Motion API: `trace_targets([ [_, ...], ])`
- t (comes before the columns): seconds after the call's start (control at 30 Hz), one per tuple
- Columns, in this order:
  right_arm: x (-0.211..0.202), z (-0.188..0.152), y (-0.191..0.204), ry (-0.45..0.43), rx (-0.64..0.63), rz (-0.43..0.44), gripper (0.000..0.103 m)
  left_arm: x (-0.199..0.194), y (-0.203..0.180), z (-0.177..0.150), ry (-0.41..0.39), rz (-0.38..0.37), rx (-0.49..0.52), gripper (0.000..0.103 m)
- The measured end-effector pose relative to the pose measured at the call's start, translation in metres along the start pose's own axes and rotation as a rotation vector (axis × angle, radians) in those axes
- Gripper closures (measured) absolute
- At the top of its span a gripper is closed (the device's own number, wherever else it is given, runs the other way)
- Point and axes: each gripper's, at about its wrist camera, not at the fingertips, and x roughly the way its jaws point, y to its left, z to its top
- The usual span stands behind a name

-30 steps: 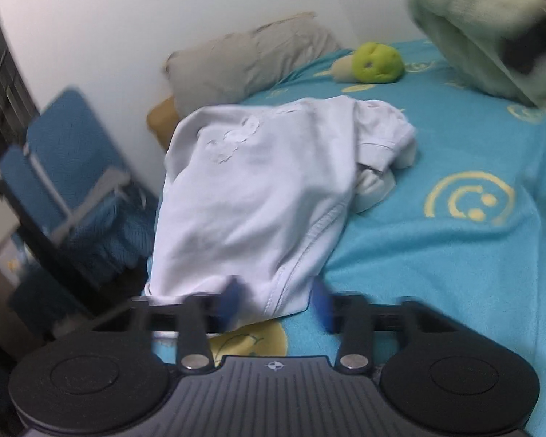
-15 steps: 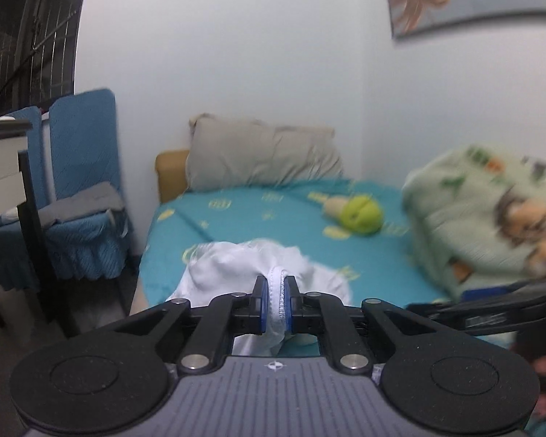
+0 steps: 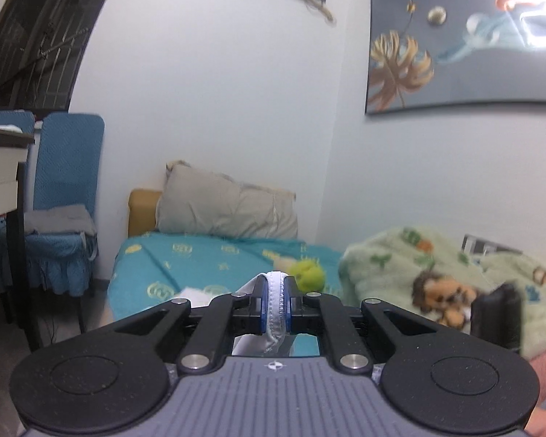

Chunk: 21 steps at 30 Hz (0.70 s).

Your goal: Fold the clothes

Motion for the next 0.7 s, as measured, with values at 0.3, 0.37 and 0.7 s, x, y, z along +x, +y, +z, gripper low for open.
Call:
trace_targets([
  [0.3, 0.023, -0.003, -0.034, 0.055, 0.124, -0.216, 0.0, 0.021, 0.022, -0.014, 0.058, 0.05, -0.056, 0.093],
  [0.37, 0.024, -0.005, -0.05, 0.069, 0.186, -0.277, 0.0, 0.026, 0.028, -0.015, 0.074, 0.065, -0.063, 0.093],
  [0.7, -0.014, 0.002, -0.053, -0.053, 0.14, -0.487, 0.0, 0.053, 0.021, -0.033, 0.166, 0.119, -0.01, 0.093],
])
